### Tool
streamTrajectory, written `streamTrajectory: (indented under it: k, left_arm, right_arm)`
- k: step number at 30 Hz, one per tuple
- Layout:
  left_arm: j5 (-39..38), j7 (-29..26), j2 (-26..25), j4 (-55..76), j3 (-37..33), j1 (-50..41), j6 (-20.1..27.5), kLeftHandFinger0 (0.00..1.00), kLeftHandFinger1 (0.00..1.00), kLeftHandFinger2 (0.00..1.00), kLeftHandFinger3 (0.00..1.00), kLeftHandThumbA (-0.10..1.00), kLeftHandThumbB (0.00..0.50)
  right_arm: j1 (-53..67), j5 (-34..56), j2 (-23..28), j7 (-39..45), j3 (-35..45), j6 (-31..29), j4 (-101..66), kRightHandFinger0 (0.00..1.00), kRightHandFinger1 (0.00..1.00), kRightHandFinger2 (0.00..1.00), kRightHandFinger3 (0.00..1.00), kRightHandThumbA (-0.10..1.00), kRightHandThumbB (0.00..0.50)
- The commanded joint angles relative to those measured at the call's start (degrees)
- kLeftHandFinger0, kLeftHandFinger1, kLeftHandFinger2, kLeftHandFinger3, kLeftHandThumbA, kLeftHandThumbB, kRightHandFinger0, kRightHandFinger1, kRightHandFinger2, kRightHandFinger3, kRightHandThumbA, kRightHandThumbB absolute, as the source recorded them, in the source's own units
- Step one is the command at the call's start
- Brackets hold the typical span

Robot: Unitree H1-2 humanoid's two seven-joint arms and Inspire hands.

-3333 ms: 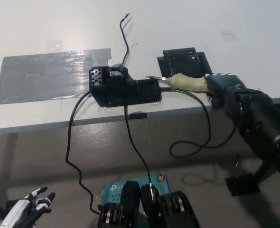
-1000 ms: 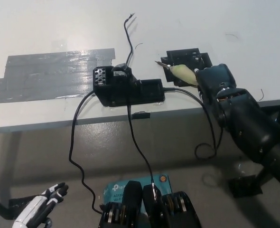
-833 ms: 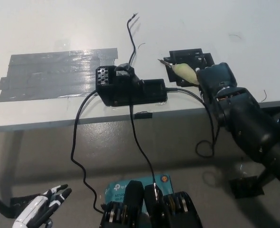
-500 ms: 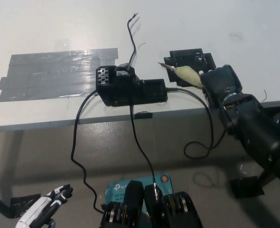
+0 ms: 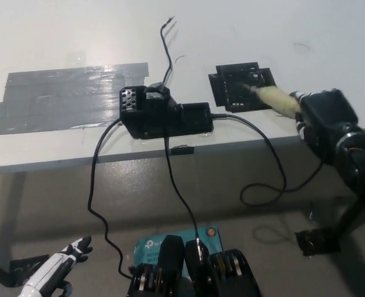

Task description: The robot uses its right hand to grab and lift the soldering gun kept on the middle of the table and puts it in its base

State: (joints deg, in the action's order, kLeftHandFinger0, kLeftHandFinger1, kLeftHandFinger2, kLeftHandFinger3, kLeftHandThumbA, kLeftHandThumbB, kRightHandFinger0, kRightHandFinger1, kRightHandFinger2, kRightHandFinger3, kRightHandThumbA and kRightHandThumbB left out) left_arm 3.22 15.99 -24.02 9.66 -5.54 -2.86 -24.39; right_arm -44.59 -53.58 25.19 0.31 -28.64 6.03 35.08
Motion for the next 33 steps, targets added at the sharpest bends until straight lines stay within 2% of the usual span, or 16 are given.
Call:
streamTrajectory:
  k: [1,3,4,7,11,16,21,24,25,26,27,28,29,30,31,33]
  left_arm:
    - [0.86,0.46,-1.12,1.39,-0.11,-0.11,0.32,0.98,0.96,0.94,1.00,1.00,0.075]
    - [0.69,0.43,-0.79,0.95,-0.17,-0.12,0.29,0.98,0.95,0.94,1.00,1.00,0.095]
    - [0.76,0.40,-0.74,0.85,-0.30,-0.16,0.24,0.98,0.95,0.94,1.00,1.00,0.102]
    - [1.48,0.47,-1.07,0.56,-0.87,-0.16,0.97,0.97,0.95,0.94,1.00,1.00,0.093]
    - [0.84,0.45,-0.76,0.52,-0.33,-0.27,0.40,0.96,0.94,0.94,1.00,1.00,0.089]
    - [1.32,0.24,-0.60,0.14,-0.47,-0.45,0.57,0.94,0.93,0.94,1.00,1.00,0.141]
    - [0.75,0.34,-0.36,0.33,-0.05,-0.26,0.62,0.92,0.91,0.91,1.00,1.00,0.090]
    - [0.14,0.54,-0.07,-0.13,0.24,-0.16,1.09,0.91,0.90,0.89,1.00,1.00,0.086]
    - [0.34,0.50,-0.04,-0.29,0.15,-0.11,1.10,0.91,0.90,0.90,1.00,1.00,0.084]
    - [0.44,0.50,-0.03,-0.36,0.09,-0.11,1.09,0.91,0.91,0.91,1.00,1.00,0.084]
    - [0.92,0.49,-0.22,0.18,-0.17,-0.12,0.53,0.91,0.91,0.91,1.00,1.00,0.077]
    - [0.91,0.27,-0.05,0.12,0.01,-0.16,0.17,0.92,0.91,0.91,1.00,1.00,0.092]
    - [0.85,0.27,-0.07,0.33,0.11,-0.23,-0.02,0.92,0.91,0.91,1.00,1.00,0.082]
    - [0.58,0.38,0.00,0.46,0.22,-0.24,-0.22,0.93,0.92,0.92,1.00,1.00,0.068]
    - [0.73,0.47,-0.16,-0.04,0.08,-0.18,0.58,0.93,0.92,0.93,1.00,1.00,0.074]
    - [0.48,0.62,-0.16,0.02,0.18,-0.06,0.33,0.93,0.91,0.91,1.00,1.00,0.095]
  right_arm:
    - [-1.44,3.78,0.97,-6.75,4.76,-3.75,-4.27,0.00,0.16,0.56,0.14,-0.10,0.000]
    - [-1.55,3.77,1.15,-6.45,5.33,-3.59,-4.71,0.00,0.20,0.60,0.27,-0.10,0.000]
    - [-1.52,3.82,1.15,-5.93,6.25,-3.33,-6.24,0.00,0.17,0.57,0.27,-0.10,0.000]
    - [-2.18,4.29,0.84,-8.03,7.68,-5.55,-6.89,0.00,0.11,0.49,0.22,-0.10,0.095]
    - [-3.22,4.37,0.54,-4.66,7.54,-5.86,-9.87,0.00,0.08,0.48,0.32,-0.10,0.097]
    - [-3.97,3.12,1.43,-2.85,5.44,-9.21,-12.30,0.00,0.03,0.42,0.06,-0.10,0.098]
    - [-6.14,0.75,2.82,-4.18,2.11,-14.74,-11.32,0.00,0.10,0.49,0.08,-0.10,0.117]
    - [-7.87,0.75,3.57,-2.32,0.07,-17.90,-12.64,0.00,0.09,0.34,0.05,-0.10,0.106]
    - [-8.20,0.67,3.68,-1.02,-0.38,-17.95,-13.43,0.00,0.09,0.32,0.04,-0.10,0.163]
    - [-8.29,0.64,3.73,-0.46,-0.58,-18.00,-13.76,0.00,0.11,0.38,0.05,-0.10,0.154]
    - [-8.66,0.42,3.90,-0.40,-1.04,-18.96,-13.87,0.00,0.12,0.41,0.05,-0.10,0.218]
    - [-9.01,0.02,3.95,0.04,-1.52,-19.27,-14.19,0.00,0.13,0.47,0.06,-0.10,0.228]
    - [-9.46,-0.25,4.08,0.78,-2.11,-19.69,-14.10,0.00,0.13,0.57,0.12,-0.10,0.203]
    - [-10.08,-0.50,4.23,0.40,-2.81,-21.32,-13.20,0.00,0.10,0.39,0.11,-0.10,0.180]
    - [-10.26,0.54,4.24,-0.05,-2.79,-23.12,-13.08,0.00,0.04,0.22,0.09,-0.10,0.097]
    - [-11.21,0.47,4.81,0.71,-3.89,-25.97,-12.79,0.00,0.00,0.17,0.08,-0.10,0.067]
